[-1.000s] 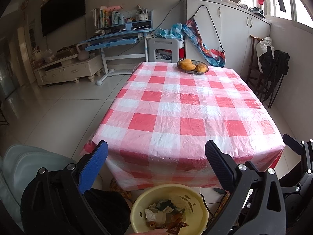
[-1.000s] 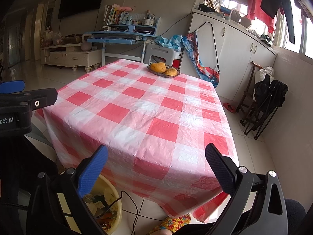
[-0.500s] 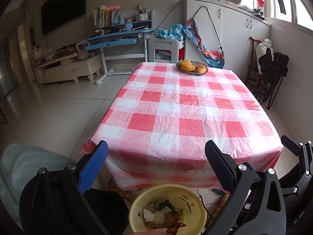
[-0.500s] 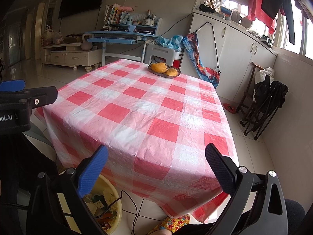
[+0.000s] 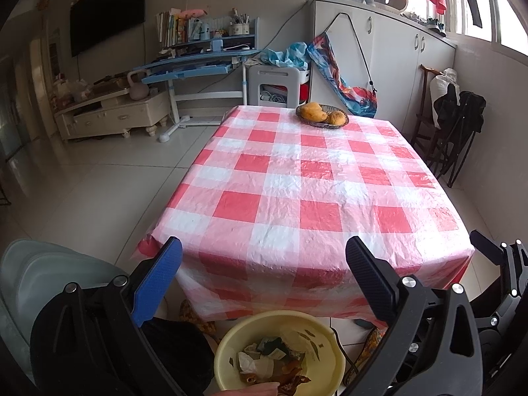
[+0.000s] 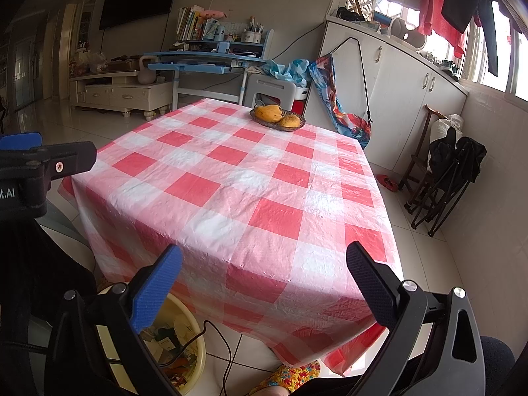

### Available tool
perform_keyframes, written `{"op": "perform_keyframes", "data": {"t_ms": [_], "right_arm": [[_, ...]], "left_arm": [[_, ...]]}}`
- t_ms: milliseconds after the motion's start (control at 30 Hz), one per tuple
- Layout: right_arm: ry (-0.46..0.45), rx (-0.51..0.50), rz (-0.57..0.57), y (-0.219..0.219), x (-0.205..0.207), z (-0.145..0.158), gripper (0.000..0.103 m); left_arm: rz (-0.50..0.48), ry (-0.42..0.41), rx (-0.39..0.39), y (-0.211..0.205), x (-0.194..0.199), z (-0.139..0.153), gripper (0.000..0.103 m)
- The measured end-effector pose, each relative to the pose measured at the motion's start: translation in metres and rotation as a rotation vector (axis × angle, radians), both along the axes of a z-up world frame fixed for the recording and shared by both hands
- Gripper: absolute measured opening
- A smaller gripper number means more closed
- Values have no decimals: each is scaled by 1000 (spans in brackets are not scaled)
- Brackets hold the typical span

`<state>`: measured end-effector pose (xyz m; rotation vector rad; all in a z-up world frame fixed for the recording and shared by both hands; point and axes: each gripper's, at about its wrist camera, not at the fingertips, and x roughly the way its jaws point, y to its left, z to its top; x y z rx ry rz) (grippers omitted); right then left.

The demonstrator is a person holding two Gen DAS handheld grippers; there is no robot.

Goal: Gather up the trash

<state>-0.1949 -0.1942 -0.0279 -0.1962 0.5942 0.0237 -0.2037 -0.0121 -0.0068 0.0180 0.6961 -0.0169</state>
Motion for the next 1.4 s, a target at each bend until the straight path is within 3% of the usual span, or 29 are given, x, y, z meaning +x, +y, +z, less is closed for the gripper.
{"op": "perform_keyframes", "data": {"t_ms": [667, 1400], "right_arm": [[-2, -7, 3, 2, 0, 0, 95], [-49, -46, 46, -43, 13, 10, 95]], "left_arm": [[19, 6, -8, 2, 1, -2, 96], [33, 12, 9, 4, 2, -4, 96]]}}
